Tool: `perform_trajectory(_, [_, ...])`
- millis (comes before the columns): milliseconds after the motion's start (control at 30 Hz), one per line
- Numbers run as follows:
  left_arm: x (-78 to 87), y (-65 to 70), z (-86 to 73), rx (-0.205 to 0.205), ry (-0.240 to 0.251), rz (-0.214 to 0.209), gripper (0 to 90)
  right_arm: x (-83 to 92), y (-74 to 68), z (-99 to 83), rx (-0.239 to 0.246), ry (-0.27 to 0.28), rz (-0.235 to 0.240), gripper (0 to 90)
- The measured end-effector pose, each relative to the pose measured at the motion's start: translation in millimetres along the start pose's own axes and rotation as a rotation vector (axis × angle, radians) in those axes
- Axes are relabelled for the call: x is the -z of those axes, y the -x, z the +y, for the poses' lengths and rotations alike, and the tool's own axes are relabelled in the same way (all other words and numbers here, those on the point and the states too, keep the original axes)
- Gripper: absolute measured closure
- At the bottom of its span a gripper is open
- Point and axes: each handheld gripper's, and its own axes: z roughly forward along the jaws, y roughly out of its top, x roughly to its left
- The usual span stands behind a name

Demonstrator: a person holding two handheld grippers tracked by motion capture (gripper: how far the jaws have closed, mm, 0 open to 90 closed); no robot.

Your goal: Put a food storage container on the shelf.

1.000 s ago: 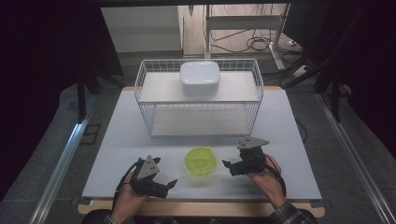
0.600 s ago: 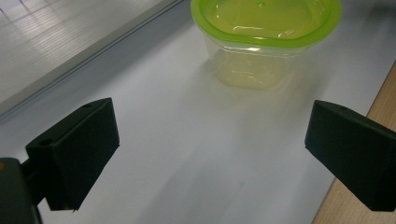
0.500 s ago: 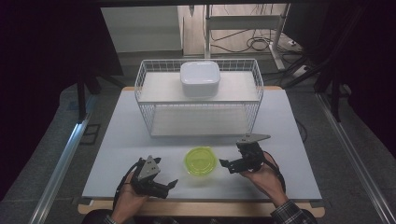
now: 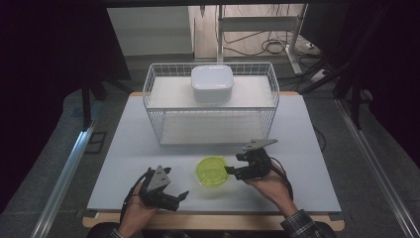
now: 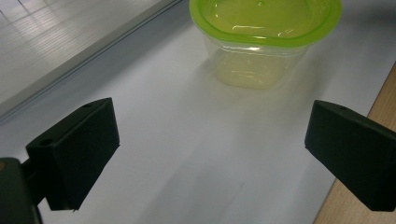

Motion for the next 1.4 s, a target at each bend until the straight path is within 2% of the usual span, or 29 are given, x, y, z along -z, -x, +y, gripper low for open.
perform_trajectory(100, [-0.1,0.1,0.0,-0.001,0.000,0.001,2.7,-4.4,1.7,1.3,-0.019,-0.007,0.020,39.6])
perform_trajectory(133, [0.0,0.1,0.0,-0.001,0.000,0.001,2.7,-9.5,6.7,2.0,-0.065,-0.015,0.033,44.3])
perform_trajectory(333, [-0.6,0.1,-0.1,-0.002,-0.002,0.002,2.8,-17.4,19.1,0.8,-0.196,-0.036,0.108,48.3])
perform_trajectory(367, [-0.6,0.1,-0.1,-0.002,-0.002,0.002,2.7,-17.4,19.1,0.8,-0.196,-0.036,0.108,48.3])
perform_trajectory(400, [-0.7,0.5,0.0,-0.003,-0.002,0.001,2.8,-20.2,21.1,1.8,-0.226,-0.042,0.125,51.1])
perform_trajectory(567, [-0.8,0.8,0.0,-0.005,-0.001,0.001,2.7,-27.8,28.6,2.0,-0.303,-0.060,0.190,61.6])
perform_trajectory(700, [-0.6,0.9,0.1,-0.007,-0.002,0.001,2.8,-32.1,33.4,1.0,-0.350,-0.066,0.224,68.2])
perform_trajectory(800, [-0.6,1.1,0.3,-0.009,-0.001,0.000,2.8,-34.1,36.8,-0.2,-0.395,-0.067,0.269,74.4])
perform_trajectory(900, [-0.6,1.0,0.2,-0.010,-0.001,0.000,2.8,-34.0,38.3,-0.8,-0.424,-0.071,0.302,79.9])
perform_trajectory(1033, [-0.2,1.1,0.4,-0.010,0.001,0.000,2.8,-32.9,36.6,-0.3,-0.435,-0.077,0.309,81.0])
perform_trajectory(1167, [-0.2,1.2,0.4,-0.011,0.000,0.001,2.8,-30.4,36.2,-0.1,-0.460,-0.059,0.333,81.9])
perform_trajectory(1267, [0.0,1.3,0.6,-0.011,0.002,0.001,2.8,-25.9,35.3,1.5,-0.447,-0.050,0.307,82.1])
perform_trajectory(1400, [0.2,1.2,0.7,-0.010,0.004,0.002,2.8,-22.2,36.0,2.2,-0.452,-0.030,0.309,82.1])
